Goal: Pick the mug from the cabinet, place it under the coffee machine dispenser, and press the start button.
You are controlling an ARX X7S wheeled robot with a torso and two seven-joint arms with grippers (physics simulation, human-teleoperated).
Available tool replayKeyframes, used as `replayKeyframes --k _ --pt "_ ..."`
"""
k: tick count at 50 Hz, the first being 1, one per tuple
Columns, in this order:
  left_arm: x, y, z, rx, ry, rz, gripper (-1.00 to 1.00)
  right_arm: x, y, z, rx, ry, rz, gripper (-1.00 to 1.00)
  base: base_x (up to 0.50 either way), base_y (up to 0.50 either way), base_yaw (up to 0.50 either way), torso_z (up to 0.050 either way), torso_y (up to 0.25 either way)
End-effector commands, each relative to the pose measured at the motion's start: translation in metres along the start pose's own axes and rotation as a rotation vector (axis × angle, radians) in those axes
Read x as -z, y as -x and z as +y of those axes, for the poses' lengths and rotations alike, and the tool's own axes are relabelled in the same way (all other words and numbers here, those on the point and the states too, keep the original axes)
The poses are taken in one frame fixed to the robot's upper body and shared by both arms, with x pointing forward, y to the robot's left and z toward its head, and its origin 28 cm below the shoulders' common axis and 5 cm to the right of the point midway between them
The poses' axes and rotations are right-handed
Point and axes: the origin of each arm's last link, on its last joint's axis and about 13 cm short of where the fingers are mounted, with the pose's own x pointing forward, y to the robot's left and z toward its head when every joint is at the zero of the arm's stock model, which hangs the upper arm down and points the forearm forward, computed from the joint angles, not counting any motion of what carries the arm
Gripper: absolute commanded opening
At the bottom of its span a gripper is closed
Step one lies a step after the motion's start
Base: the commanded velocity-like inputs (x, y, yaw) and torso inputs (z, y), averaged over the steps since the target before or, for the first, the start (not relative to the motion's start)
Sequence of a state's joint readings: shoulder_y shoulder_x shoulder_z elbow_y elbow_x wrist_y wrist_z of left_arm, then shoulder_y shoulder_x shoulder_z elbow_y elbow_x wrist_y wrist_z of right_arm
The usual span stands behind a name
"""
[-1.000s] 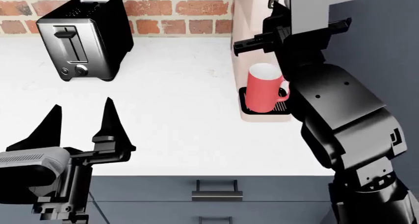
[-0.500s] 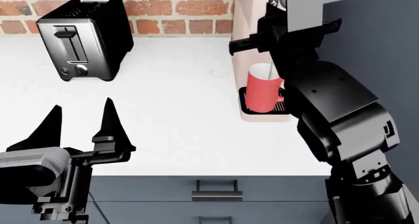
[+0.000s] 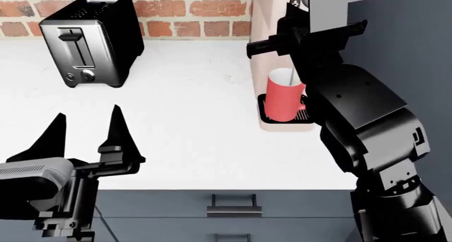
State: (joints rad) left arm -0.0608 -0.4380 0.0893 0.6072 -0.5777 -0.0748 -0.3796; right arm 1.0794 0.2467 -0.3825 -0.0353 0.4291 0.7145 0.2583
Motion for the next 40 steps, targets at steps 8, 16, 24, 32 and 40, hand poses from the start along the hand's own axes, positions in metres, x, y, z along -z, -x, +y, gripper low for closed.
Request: replayKeyframes --k 8,16,24,32,40 --pt "0.000 -0.001 0.000 -0.001 0.002 -0.001 1.00 0.002 -0.003 -0.007 0.057 0.023 0.012 -1.00 0.01 0.00 0.00 0.000 0.000" --pt "-0.001 -0.001 0.000 -0.001 0.002 0.000 1.00 0.001 -0.003 -0.008 0.061 0.021 0.011 -1.00 0.01 0.00 0.00 0.001 0.000" --pt "-0.001 -0.001 0.000 -0.001 0.003 0.000 1.00 0.001 -0.003 -0.008 0.061 0.021 0.009 -1.00 0.01 0.00 0.00 0.000 0.000" --pt "0.000 -0.001 0.000 -0.003 0.002 0.000 1.00 -0.004 0.003 -0.007 0.073 0.035 -0.023 -1.00 0.00 0.00 0.00 0.001 0.000" --pt "0.001 -0.001 0.001 -0.005 0.001 0.002 1.00 -0.029 0.053 0.009 0.068 0.084 -0.206 -1.00 0.00 0.00 0.00 0.000 0.000"
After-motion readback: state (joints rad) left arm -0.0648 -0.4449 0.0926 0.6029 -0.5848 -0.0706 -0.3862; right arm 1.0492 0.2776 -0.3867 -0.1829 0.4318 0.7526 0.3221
